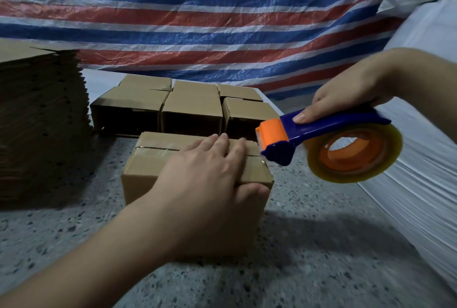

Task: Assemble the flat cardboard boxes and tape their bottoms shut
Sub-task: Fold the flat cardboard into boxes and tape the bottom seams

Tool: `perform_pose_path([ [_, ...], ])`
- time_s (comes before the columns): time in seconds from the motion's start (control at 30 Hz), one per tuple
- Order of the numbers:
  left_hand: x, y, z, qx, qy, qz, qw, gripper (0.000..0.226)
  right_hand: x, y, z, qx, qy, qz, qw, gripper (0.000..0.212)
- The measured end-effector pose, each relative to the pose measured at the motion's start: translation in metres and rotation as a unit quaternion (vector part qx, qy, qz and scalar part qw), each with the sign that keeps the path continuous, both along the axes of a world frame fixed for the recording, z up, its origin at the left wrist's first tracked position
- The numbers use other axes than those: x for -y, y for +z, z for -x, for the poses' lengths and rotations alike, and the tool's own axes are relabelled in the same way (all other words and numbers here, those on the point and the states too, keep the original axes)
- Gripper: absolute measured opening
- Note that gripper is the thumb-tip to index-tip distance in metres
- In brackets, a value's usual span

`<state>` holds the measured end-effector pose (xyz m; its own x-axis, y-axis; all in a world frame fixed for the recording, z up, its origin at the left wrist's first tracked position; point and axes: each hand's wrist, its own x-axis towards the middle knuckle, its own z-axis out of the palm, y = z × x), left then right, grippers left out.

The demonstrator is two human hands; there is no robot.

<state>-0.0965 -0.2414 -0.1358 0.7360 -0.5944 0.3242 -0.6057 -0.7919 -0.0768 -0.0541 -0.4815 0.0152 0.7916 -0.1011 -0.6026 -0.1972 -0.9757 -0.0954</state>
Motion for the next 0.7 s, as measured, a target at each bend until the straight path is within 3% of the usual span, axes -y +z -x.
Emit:
perform_pose_path([
  [0.13,0.0,-0.001,0.002,-0.002,-0.003,0.006,1.0,0.087,0.016,0.012,0.016,0.006,0.002,0.05,0.999,0.088],
  [0.23,0.001,0.001,0.006,0.001,-0.001,0.01,1.0,0.087,0.006,0.0,0.02,0.014,0.008,0.157,0.988,0.079],
  [0.43,0.002,0.014,0.006,-0.009,-0.023,-0.015,1.0,0.087,-0.011,-0.083,0.011,0.048,0.121,0.371,0.919,0.06],
  [0.5,0.002,0.018,0.001,-0.001,-0.049,-0.017,0.999,0.082,0.005,-0.114,0.014,0.079,0.104,0.347,0.929,0.06],
  [0.57,0.001,0.017,-0.003,-0.011,-0.077,-0.009,0.997,0.079,0.022,-0.139,0.018,0.191,0.07,0.284,0.937,0.061],
  [0.63,0.002,0.014,-0.007,-0.03,-0.091,-0.005,0.995,0.085,0.033,-0.166,0.022,0.308,0.034,0.239,0.92,0.065],
  [0.7,0.002,0.012,-0.009,-0.037,-0.091,-0.006,0.995,0.092,0.038,-0.196,0.026,0.371,-0.005,0.218,0.903,0.067],
])
